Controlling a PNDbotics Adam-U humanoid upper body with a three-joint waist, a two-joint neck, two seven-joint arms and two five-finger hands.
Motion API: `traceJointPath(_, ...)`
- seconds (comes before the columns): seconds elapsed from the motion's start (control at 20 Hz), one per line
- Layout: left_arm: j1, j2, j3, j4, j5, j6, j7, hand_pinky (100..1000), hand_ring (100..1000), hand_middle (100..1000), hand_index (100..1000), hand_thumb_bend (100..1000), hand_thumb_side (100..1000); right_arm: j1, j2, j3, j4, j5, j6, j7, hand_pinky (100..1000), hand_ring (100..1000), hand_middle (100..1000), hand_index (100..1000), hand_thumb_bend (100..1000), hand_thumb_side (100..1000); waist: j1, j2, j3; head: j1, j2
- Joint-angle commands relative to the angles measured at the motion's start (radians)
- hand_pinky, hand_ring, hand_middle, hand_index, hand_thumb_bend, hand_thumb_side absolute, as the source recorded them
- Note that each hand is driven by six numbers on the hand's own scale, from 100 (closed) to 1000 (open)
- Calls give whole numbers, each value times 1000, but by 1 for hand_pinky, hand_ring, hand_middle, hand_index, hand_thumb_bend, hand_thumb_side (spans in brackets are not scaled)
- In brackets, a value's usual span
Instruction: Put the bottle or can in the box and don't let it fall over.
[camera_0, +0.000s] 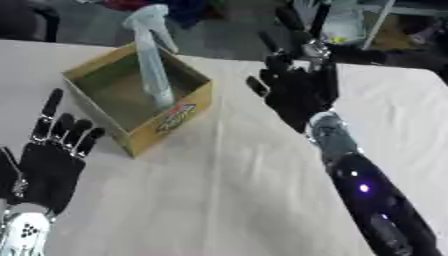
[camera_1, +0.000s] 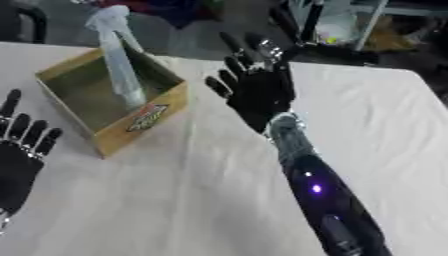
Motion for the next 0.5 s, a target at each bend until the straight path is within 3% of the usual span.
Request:
traceJointPath(0.05,9,27,16,-10,-13,-12,5,593,543,397,1000,426,807,44,-53,-54,-73,41,-34,-14,562,209,261,1000,100,479,0,-24,-23,45,20)
traceJointPath(0.3,34,33,21,-3,-23,-15,8,595,551,398,1000,416,822,177,-9,-126,-90,123,-94,-37,526,208,234,1000,100,472,2,-34,-73,81,45)
traceJointPath(0.5,54,36,20,1,-31,-13,9,597,558,399,1000,410,832,303,50,-163,-147,237,-136,-61,515,211,227,1000,100,468,12,-45,-100,96,61)
